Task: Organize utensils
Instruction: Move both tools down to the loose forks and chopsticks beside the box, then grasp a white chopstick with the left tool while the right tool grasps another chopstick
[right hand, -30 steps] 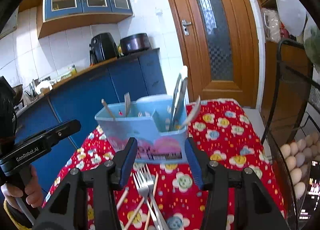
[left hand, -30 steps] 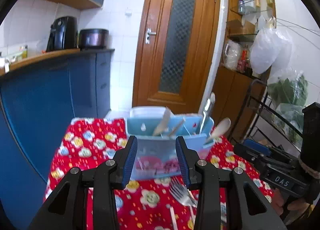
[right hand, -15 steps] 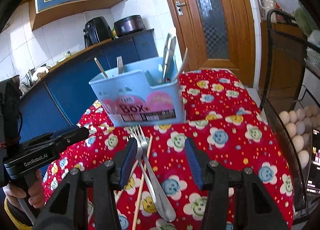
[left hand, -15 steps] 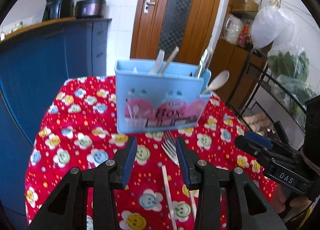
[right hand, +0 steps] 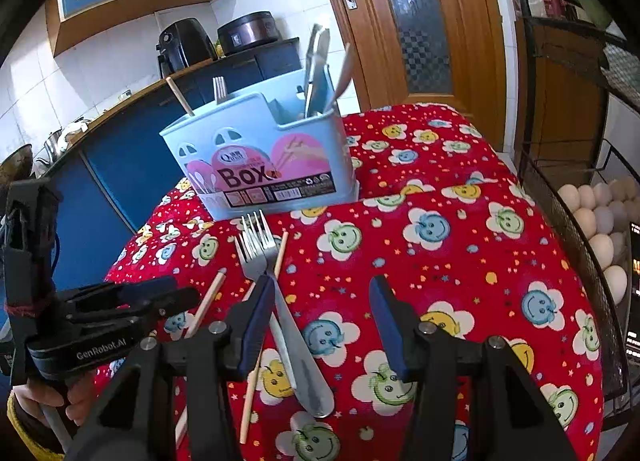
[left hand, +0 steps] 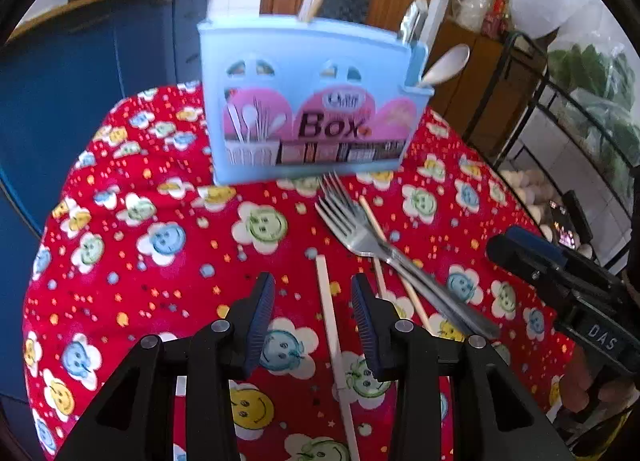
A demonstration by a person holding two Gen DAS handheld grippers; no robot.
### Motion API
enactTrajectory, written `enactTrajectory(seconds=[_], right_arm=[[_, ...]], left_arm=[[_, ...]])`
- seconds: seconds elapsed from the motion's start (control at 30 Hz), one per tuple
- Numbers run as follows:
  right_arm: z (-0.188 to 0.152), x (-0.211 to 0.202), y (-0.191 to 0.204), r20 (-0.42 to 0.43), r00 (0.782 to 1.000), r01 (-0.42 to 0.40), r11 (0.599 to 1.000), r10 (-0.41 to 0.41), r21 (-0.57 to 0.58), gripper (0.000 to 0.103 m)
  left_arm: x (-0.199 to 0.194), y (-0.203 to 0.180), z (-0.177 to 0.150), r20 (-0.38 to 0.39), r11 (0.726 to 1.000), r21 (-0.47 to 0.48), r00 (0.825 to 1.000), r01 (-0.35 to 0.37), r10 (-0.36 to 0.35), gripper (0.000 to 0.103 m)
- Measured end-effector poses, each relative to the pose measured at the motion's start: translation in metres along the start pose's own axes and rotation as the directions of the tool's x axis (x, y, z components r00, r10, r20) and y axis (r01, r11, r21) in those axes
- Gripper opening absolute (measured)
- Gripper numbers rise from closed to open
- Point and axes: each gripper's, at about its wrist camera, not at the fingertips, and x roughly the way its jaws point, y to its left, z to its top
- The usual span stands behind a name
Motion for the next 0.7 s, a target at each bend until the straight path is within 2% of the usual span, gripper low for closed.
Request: enactTrajectory(seconds=[0.33, 0.53, 0.7], right_arm=[[-0.005, 0.006, -0.009, -0.021, 1.000, -0.003, 1.000, 0.004, 0.024, 0.053], [-0.006, 0.006, -0.007, -0.025, 1.000, -0.007, 1.000, 0.008, 0.023, 0.053], [-0.006, 0.008, 0.000, -0.035, 0.999, -0.005, 1.000, 0.005, 0.012, 0.053]], left_arm=[[0.024, -0.006, -0.011, -0.093, 1.000, 0.012, 0.996, -0.010, 0.011, 0.041], [0.028, -0.004, -0.009, -0.100, 1.000, 0.018, 0.995, -0.024, 0.025, 0.023], [0.029, 0.003, -0.006, -0.106, 1.000, -0.026, 0.994, -0.015, 0.012, 0.011]])
